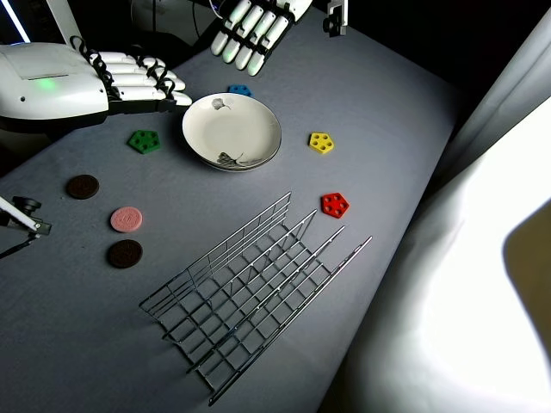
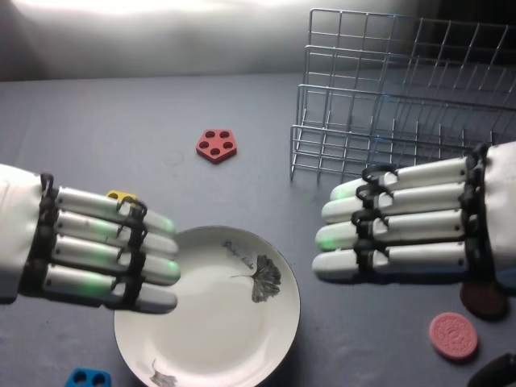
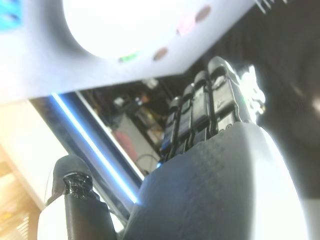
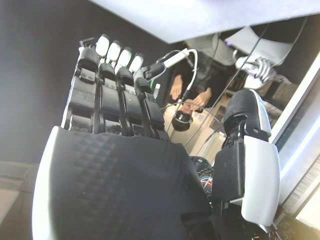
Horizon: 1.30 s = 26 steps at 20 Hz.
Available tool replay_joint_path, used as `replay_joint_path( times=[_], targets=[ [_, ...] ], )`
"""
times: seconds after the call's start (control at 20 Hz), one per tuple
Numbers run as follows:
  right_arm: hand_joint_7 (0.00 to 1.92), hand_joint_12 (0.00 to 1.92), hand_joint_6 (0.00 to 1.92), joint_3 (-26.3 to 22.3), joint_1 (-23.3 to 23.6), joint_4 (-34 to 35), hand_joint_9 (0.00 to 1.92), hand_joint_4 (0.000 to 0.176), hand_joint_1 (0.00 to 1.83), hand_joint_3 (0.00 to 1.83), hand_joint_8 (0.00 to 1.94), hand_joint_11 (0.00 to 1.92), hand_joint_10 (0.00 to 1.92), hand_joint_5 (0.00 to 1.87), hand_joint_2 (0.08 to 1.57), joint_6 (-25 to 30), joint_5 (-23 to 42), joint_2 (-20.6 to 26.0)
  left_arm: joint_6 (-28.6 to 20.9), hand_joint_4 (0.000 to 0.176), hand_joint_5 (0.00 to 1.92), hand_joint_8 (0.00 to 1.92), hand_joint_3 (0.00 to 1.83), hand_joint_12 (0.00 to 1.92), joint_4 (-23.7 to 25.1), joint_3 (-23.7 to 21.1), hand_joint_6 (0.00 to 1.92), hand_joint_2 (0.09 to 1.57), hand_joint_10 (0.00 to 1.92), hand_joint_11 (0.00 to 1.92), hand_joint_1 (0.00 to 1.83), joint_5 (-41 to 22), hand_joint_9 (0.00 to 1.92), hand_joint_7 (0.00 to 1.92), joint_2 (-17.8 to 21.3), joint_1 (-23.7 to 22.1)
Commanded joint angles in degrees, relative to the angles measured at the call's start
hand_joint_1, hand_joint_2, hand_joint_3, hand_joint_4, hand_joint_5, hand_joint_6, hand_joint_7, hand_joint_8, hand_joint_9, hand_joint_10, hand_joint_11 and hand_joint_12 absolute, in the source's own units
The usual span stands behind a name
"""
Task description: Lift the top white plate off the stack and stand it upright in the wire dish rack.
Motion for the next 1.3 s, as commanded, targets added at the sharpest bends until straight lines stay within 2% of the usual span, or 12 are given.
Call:
replay_joint_path(
  times=[0.0,0.15,0.3,0.4,0.55,0.75,0.8,0.85,0.9,1.0,1.2,1.25],
  targets=[
    [0.0,0.06,0.0,0.0,-0.1,3.4,0.01,0.0,0.41,0.0,0.0,0.05,0.0,0.0,1.04,-0.3,4.4,0.4,0.6,0.0,0.04,0.0,0.0,0.24,-4.4,-0.3,0.0,0.96,0.0,0.0,0.31,-3.2,0.08,0.06,-0.4,-0.6],
    [0.0,0.05,0.0,0.5,-0.3,4.2,0.0,0.0,0.45,0.0,0.0,0.04,0.0,0.0,1.06,-0.4,4.5,0.0,1.4,0.0,0.0,0.0,0.0,0.22,-4.0,-0.4,0.0,0.94,0.0,0.0,0.33,-1.2,0.01,0.01,-1.1,-0.1],
    [0.04,0.06,0.01,1.4,-0.3,5.3,0.04,0.0,0.5,0.0,0.01,0.05,0.01,0.03,1.04,-1.1,4.5,-0.1,2.5,0.0,0.0,0.0,0.0,0.24,-2.5,-1.1,0.0,0.94,0.01,0.0,0.31,0.8,0.05,0.02,-2.0,0.0],
    [0.06,0.07,0.01,1.4,-0.9,6.8,0.05,0.0,0.49,0.0,0.01,0.08,0.01,0.03,1.03,-5.7,4.5,-0.2,3.0,0.0,0.0,0.0,0.0,0.15,-1.9,-2.0,0.0,0.94,0.0,0.0,0.34,2.7,0.04,0.02,-2.7,0.1],
    [0.05,0.07,0.01,1.3,-1.9,8.8,0.04,0.0,0.47,0.0,0.01,0.08,0.01,0.05,1.04,-9.7,3.5,-0.5,3.5,0.0,0.0,0.0,0.01,0.1,-1.9,-2.6,0.0,0.96,0.0,0.0,0.27,4.4,0.0,0.0,-3.1,0.1],
    [0.02,0.05,0.0,1.1,-1.9,7.7,0.01,0.0,0.48,0.0,0.0,0.05,0.0,0.02,1.05,-9.3,0.1,-1.7,3.8,0.0,0.02,0.01,0.0,0.11,-0.4,-2.9,0.01,0.96,0.01,0.02,0.35,7.6,0.03,0.02,-4.2,0.2],
    [0.05,0.05,0.01,1.1,-1.9,7.3,0.03,0.0,0.56,0.0,0.01,0.06,0.01,0.04,1.03,-9.1,-1.3,-2.2,3.9,0.0,0.02,0.01,0.0,0.11,0.1,-2.9,0.01,0.97,0.01,0.02,0.36,8.4,0.04,0.03,-4.4,0.3],
    [0.05,0.06,0.0,1.1,-1.9,6.9,0.04,0.0,0.49,0.0,0.01,0.08,0.01,0.03,1.04,-8.7,-2.6,-2.7,3.9,0.0,0.0,0.0,0.0,0.08,0.8,-2.8,0.0,0.97,0.0,0.0,0.33,8.9,0.01,0.0,-4.6,0.3],
    [0.04,0.04,0.0,1.3,-1.9,6.7,0.02,0.0,0.54,0.0,0.0,0.04,0.0,0.03,1.05,-8.3,-3.5,-3.2,3.9,0.0,0.01,0.0,0.0,0.08,1.2,-2.8,0.0,0.97,0.0,0.0,0.31,9.1,0.01,0.01,-4.7,0.3],
    [0.02,0.05,0.0,1.6,-2.0,6.7,0.03,0.0,0.49,0.0,0.0,0.06,0.0,0.01,1.05,-8.2,-5.3,-4.2,3.9,0.0,0.0,0.0,0.0,0.08,1.4,-2.6,0.0,0.96,0.0,0.0,0.37,9.5,0.0,0.0,-4.8,0.3],
    [0.02,0.03,0.0,2.5,-2.4,7.1,0.02,0.0,0.54,0.0,0.01,0.03,0.01,0.0,1.05,-8.1,-3.2,-5.1,3.9,0.0,0.03,0.01,0.0,0.12,1.7,-1.5,0.01,0.93,0.01,0.07,0.45,9.5,0.05,0.05,-5.1,0.6],
    [0.03,0.04,0.0,2.5,-2.5,7.1,0.03,0.0,0.53,0.0,0.01,0.05,0.01,0.01,1.04,-8.1,-2.3,-5.2,3.9,0.0,0.04,0.01,0.0,0.12,2.2,-1.0,0.01,0.94,0.01,0.06,0.4,9.5,0.05,0.06,-5.2,0.9]
  ],
)
